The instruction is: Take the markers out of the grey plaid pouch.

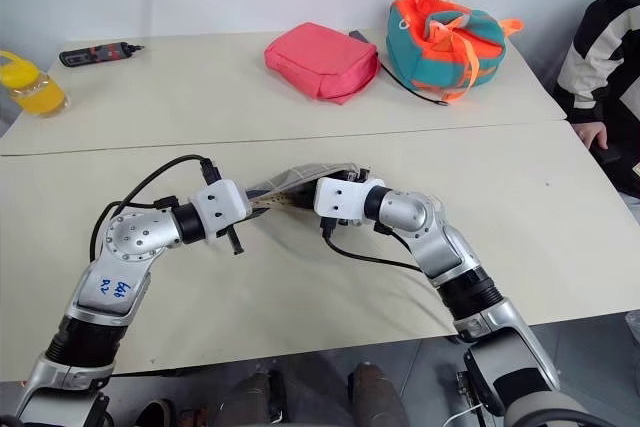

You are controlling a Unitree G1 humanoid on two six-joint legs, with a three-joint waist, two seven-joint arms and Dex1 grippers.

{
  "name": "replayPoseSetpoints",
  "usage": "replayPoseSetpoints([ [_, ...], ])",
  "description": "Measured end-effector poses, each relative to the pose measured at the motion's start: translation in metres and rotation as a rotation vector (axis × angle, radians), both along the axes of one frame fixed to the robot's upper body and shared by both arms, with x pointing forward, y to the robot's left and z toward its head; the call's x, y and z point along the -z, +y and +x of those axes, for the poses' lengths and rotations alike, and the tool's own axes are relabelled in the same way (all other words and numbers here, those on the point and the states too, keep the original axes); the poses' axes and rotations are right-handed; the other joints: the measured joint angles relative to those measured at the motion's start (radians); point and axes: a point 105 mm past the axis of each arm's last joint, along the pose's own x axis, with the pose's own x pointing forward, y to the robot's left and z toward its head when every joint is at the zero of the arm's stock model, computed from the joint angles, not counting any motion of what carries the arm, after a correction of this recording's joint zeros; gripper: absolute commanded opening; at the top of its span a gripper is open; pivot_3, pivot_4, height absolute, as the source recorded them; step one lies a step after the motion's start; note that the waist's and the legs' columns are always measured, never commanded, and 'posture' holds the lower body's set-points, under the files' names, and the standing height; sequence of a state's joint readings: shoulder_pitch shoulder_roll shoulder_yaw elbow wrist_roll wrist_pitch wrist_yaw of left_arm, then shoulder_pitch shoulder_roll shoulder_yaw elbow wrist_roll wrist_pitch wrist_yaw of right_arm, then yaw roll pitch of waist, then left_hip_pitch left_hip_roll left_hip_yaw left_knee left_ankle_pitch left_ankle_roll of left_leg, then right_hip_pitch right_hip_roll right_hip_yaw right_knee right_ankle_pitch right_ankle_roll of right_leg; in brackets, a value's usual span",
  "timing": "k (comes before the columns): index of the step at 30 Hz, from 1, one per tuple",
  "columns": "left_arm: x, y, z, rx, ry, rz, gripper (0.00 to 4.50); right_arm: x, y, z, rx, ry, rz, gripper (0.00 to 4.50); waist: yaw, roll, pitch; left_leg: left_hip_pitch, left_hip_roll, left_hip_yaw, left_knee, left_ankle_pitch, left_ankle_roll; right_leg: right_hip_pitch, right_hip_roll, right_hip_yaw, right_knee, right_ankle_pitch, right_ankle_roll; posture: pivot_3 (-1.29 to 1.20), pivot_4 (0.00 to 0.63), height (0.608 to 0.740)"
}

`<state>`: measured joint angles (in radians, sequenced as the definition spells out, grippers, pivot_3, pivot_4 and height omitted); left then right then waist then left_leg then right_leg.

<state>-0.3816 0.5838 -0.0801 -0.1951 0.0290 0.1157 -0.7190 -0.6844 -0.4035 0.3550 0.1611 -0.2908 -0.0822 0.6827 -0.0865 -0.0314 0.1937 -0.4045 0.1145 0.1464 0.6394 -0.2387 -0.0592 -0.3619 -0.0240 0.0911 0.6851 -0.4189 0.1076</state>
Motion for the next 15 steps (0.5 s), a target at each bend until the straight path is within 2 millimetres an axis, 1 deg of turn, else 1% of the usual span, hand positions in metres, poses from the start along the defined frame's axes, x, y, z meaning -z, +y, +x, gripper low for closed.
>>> replayPoseSetpoints([
  [2, -0.0005, -0.0007, 0.0001, 0.0, -0.005, -0.006, 0.0, -0.0005, 0.0013, -0.0003, -0.004, -0.002, 0.002, 4.34, 0.0, 0.0, 0.0, 0.0, 0.0, 0.0, 0.0, 0.0, 0.0, 0.0, 0.0, 0.0, 0.0, 0.0, 0.0, 0.0, 0.15, 0.74],
  [3, -0.0009, -0.0013, 0.0001, 0.0, -0.008, -0.009, 0.0, -0.0004, 0.0024, -0.0005, -0.005, 0.002, 0.007, 4.46, 0.0, 0.0, 0.0, 0.0, 0.0, 0.0, 0.0, 0.0, 0.0, 0.0, 0.0, 0.0, 0.0, 0.0, 0.0, 0.0, 0.15, 0.74],
  [5, -0.0011, -0.0014, 0.0002, -0.001, -0.009, -0.012, 0.0, 0.0, 0.0035, -0.0005, -0.004, 0.007, 0.011, 4.46, 0.0, 0.0, 0.0, 0.0, 0.0, 0.0, 0.0, 0.0, 0.0, 0.0, 0.0, 0.0, 0.0, 0.0, 0.0, 0.0, 0.15, 0.74],
  [6, -0.0012, -0.0013, 0.0003, -0.002, -0.009, -0.013, 0.0, 0.0004, 0.003, -0.0002, -0.001, 0.013, 0.012, 4.31, 0.0, 0.0, 0.0, 0.0, 0.0, 0.0, 0.0, 0.0, 0.0, 0.0, 0.0, 0.0, 0.0, 0.0, 0.0, 0.0, 0.15, 0.74],
  [7, -0.0018, -0.0011, 0.0005, -0.003, -0.01, -0.018, 0.0, 0.0008, 0.0026, 0.0002, 0.002, 0.02, 0.014, 4.05, 0.0, 0.0, 0.0, 0.0, 0.0, 0.0, 0.0, 0.0, 0.0, 0.0, 0.0, 0.0, 0.0, 0.0, 0.0, 0.0, 0.15, 0.74],
  [11, -0.0058, 0.0017, 0.0015, -0.015, -0.007, -0.057, 0.0, 0.002, -0.0001, 0.0012, 0.011, 0.047, 0.016, 2.75, 0.0, 0.0, 0.0, 0.0, 0.0, 0.0, 0.001, 0.0, 0.0, 0.0, 0.0, 0.0, 0.001, 0.0, 0.0, 0.0, 0.15, 0.74],
  [14, -0.0055, 0.0013, 0.0016, -0.015, 0.02, -0.089, 0.0, 0.0044, -0.0023, -0.0011, -0.003, 0.082, -0.009, 2.75, 0.001, 0.0, 0.0, 0.0, 0.0, 0.0, 0.001, 0.0, 0.0, 0.0, 0.0, 0.0, 0.001, 0.0, 0.0, 0.0, 0.15, 0.74],
  [15, -0.0041, 0.0, 0.0014, -0.011, 0.051, -0.118, 0.0, 0.0046, -0.004, -0.0052, -0.027, 0.101, -0.038, 2.75, 0.002, 0.0, 0.0, 0.0, 0.0, 0.0, 0.002, 0.0, 0.0, 0.0, 0.0, 0.0, 0.001, 0.0, 0.0, 0.0, 0.15, 0.74],
])
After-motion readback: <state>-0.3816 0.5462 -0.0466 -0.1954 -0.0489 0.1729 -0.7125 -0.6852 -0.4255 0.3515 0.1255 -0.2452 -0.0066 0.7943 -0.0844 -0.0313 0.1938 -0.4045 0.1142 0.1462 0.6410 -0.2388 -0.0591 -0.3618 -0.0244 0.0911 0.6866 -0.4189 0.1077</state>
